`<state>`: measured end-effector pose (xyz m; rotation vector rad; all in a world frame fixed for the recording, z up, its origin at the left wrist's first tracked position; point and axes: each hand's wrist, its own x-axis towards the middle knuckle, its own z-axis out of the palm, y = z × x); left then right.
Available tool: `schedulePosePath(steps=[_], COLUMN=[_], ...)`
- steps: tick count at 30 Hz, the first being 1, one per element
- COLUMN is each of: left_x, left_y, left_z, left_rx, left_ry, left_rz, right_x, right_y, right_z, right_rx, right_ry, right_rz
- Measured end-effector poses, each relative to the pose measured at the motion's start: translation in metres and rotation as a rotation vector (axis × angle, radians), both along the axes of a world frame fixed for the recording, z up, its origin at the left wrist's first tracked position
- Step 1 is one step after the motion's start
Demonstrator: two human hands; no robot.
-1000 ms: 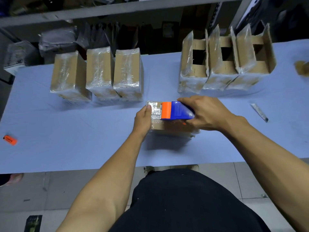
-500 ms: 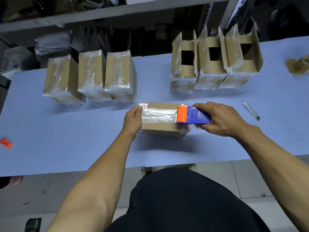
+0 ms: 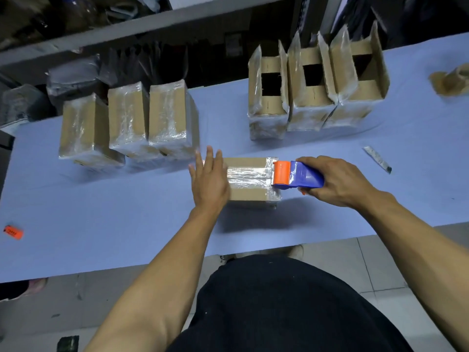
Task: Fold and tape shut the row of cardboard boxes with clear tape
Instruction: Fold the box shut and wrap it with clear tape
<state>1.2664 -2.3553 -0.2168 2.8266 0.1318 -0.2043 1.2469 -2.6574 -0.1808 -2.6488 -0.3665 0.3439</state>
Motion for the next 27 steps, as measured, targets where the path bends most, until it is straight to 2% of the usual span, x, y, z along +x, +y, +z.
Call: schedulePosePath(steps=[2, 6, 14, 27], left_x=[0.001, 0.0, 0.0, 0.0], left_y=[-0.027, -0.072, -0.073, -0.078], left_z=[0.0, -0.003, -0.004, 0.005], left_rx=[0.082, 0.061, 0.064, -0.012], left_ry=[0.059, 0.05, 0.029, 0.021], left_rz=[-0.102, -0.31, -0.279, -0.232], right_x=[0.0, 0.002, -0.002, -0.029], right_y=[0.0, 0.0, -0.014, -0.061], right_z=[-0.001, -0.004, -0.01, -0.036], right_rx=[0.01, 0.027, 0.113, 0.092], right_ry=[0.002, -0.012, 0.042, 0.13], right_rz=[-0.007, -0.012, 0.023, -0.101])
